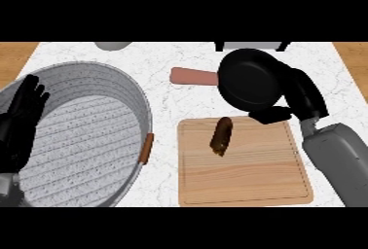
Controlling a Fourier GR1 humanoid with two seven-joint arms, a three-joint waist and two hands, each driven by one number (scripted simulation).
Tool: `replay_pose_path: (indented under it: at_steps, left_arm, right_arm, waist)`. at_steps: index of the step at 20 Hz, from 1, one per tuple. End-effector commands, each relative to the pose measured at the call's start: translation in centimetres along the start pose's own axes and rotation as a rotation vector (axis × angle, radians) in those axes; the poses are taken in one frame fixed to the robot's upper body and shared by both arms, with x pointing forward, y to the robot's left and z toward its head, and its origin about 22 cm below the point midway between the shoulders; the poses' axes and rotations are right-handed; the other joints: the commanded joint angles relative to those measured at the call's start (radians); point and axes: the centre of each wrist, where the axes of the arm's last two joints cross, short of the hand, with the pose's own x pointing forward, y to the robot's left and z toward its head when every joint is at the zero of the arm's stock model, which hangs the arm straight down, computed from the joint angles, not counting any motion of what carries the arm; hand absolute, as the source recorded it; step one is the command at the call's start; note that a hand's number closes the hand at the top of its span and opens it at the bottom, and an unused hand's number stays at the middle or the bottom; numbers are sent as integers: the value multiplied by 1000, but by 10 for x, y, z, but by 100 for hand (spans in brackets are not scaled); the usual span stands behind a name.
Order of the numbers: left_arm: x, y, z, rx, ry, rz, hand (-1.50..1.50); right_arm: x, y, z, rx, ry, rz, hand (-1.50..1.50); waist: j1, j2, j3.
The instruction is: Pick the sweet potato from the cutting board and place it in the pot
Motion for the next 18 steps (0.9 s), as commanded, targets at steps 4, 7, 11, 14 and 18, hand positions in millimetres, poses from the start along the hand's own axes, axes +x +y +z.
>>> replay_pose_path:
  at_steps: [4,7,11,14,18]
  left_arm:
    - [14,-31,-17,-17,-12,97,0]
    - [4,-42,-18,-38,-1,114,0]
    - [-3,-41,-21,-33,-1,111,0]
    - [0,-37,-19,-39,-6,117,0]
    - [-5,-36,-16,-20,6,118,0]
  right_arm:
    - [65,13,-20,334,119,150,-150]
    - [83,23,-38,485,222,264,-150]
    - [105,32,-50,621,299,371,-150]
    - [118,71,-49,741,349,427,-150]
    - [141,84,-53,777,397,434,-150]
  waist:
    - [-8,8,-18]
    - [9,15,-19]
    - [0,12,-17]
    - [9,13,-17]
    - [-2,9,-16]
